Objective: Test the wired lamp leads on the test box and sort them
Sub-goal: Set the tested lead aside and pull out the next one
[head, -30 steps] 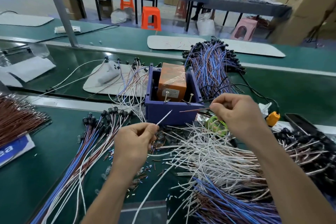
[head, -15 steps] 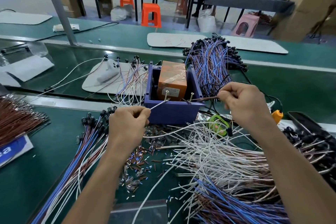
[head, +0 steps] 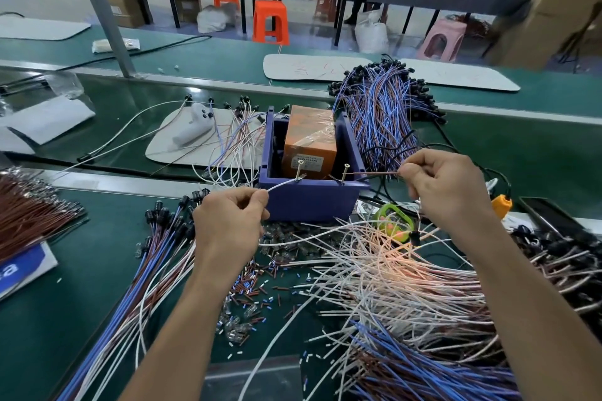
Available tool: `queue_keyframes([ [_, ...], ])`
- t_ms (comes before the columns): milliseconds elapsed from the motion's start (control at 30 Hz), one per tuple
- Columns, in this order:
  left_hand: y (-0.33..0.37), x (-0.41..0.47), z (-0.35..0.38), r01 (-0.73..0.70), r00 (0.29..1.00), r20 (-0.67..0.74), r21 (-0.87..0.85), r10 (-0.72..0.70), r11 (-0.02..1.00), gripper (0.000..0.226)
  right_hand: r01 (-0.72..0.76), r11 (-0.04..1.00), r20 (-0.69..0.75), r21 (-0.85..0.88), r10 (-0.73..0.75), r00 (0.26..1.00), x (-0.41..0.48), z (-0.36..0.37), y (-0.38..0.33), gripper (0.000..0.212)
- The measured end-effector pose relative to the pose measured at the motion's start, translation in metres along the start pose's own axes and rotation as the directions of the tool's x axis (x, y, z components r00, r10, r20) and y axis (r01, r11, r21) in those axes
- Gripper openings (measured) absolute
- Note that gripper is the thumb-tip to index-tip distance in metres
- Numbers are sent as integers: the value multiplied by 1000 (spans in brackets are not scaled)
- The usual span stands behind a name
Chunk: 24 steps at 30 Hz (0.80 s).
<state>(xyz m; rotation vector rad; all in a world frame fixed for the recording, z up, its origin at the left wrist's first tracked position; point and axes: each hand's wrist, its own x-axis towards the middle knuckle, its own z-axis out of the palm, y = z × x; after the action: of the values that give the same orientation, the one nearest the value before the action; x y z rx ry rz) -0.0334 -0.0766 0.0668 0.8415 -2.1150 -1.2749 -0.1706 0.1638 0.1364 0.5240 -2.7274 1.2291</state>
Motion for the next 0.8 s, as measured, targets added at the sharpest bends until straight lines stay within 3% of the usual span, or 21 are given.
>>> queue_keyframes([
  [267,1,-5,0,-14,1000,25,-26,15,1000,32,12,1000,14,26,-12,1000,-6,-3,6,26],
  [367,4,-10,-3,61,984,179,-254,-15,965,25,41,999,130,30,-44,991,-12,-10,4,24],
  [500,13,-21,-1,331,913,392,-550,-113,767,22,104,980,325,-167,-45,945,-22,-20,-2,17],
  [600,18,-27,0,416,889,431,-621,-153,664,19,154,926,477,-345,31,878,-39,-21,-7,18],
  [733,11,-30,-6,426,893,409,-643,-185,636,15,236,902,623,-361,45,781,-71,-7,-6,36],
  [800,4,-29,-12,418,903,370,-643,-217,642,17,308,872,644,-380,11,765,-82,4,-4,23],
])
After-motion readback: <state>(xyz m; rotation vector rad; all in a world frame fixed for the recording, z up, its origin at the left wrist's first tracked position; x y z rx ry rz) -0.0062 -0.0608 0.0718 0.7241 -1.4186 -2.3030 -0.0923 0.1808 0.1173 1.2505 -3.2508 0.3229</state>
